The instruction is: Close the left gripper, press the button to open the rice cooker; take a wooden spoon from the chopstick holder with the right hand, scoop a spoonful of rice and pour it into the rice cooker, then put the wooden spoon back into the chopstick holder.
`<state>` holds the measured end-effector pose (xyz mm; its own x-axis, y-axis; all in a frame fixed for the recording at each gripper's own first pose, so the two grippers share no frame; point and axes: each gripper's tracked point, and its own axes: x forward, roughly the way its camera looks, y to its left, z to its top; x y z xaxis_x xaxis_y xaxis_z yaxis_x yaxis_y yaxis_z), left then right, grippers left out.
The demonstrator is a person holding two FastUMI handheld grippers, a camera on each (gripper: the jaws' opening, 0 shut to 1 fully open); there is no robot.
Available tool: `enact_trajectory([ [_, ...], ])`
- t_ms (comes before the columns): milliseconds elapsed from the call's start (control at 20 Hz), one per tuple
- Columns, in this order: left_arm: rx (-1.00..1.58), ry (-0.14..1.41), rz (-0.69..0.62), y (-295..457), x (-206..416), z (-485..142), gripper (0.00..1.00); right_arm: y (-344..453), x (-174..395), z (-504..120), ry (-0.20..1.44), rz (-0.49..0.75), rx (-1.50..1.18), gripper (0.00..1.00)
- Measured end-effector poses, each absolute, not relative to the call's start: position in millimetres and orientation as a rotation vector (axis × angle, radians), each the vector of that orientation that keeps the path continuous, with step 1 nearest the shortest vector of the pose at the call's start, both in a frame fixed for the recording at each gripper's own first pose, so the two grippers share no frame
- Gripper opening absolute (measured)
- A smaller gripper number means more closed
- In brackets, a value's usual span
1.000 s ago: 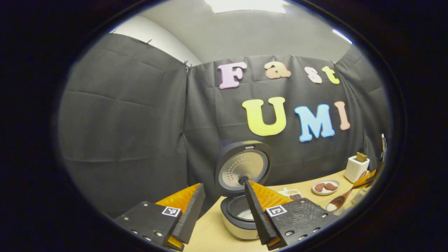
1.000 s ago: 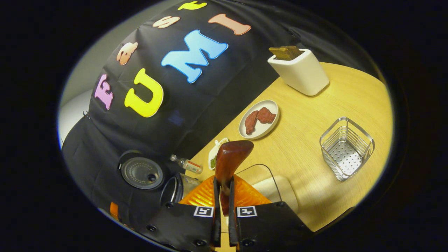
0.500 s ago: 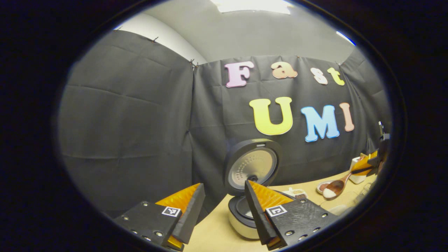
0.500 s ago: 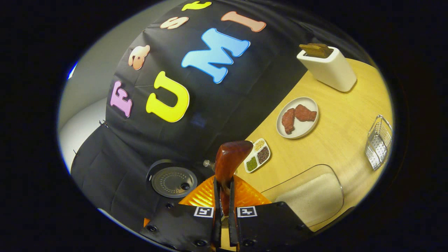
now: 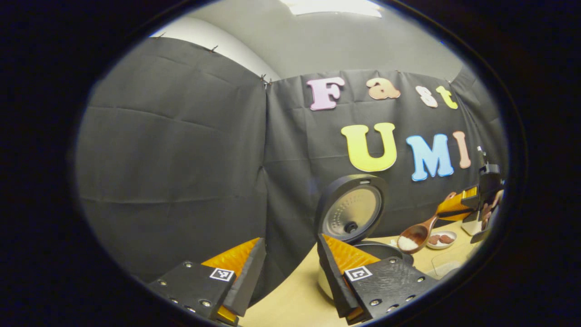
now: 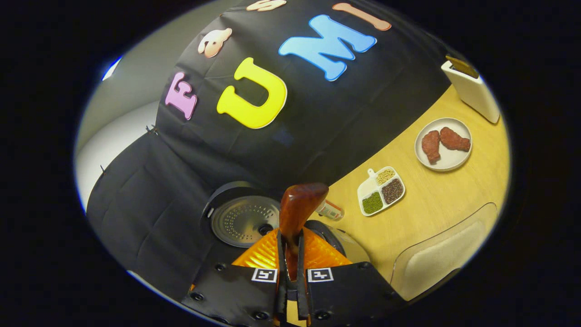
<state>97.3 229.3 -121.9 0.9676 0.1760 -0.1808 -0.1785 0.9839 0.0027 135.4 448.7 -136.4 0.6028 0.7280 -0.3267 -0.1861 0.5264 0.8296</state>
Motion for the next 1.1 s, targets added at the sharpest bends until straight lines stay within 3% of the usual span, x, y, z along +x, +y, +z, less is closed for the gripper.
enact_trajectory([
  [550, -0.003, 0.233, 0.260, 253.8, 80.5, -137.6, 0.73, 527.5, 121.7, -195.6, 0.712, 0.757, 0.490, 0.10],
  [750, 0.002, 0.243, 0.262, 246.8, 78.0, -138.0, 0.72, 532.0, 123.9, -203.3, 0.630, 0.806, 0.319, 0.07],
  [800, 0.003, 0.247, 0.261, 245.8, 76.2, -139.9, 0.72, 533.8, 121.8, -203.6, 0.607, 0.823, 0.277, 0.10],
  [850, 0.003, 0.249, 0.259, 245.1, 76.6, -140.5, 0.73, 535.2, 121.4, -202.0, 0.582, 0.839, 0.230, 0.07],
  [1100, 0.004, 0.241, 0.255, 238.9, 81.2, -136.5, 0.73, 545.0, 114.4, -187.9, 0.406, 0.891, -0.031, 0.10],
])
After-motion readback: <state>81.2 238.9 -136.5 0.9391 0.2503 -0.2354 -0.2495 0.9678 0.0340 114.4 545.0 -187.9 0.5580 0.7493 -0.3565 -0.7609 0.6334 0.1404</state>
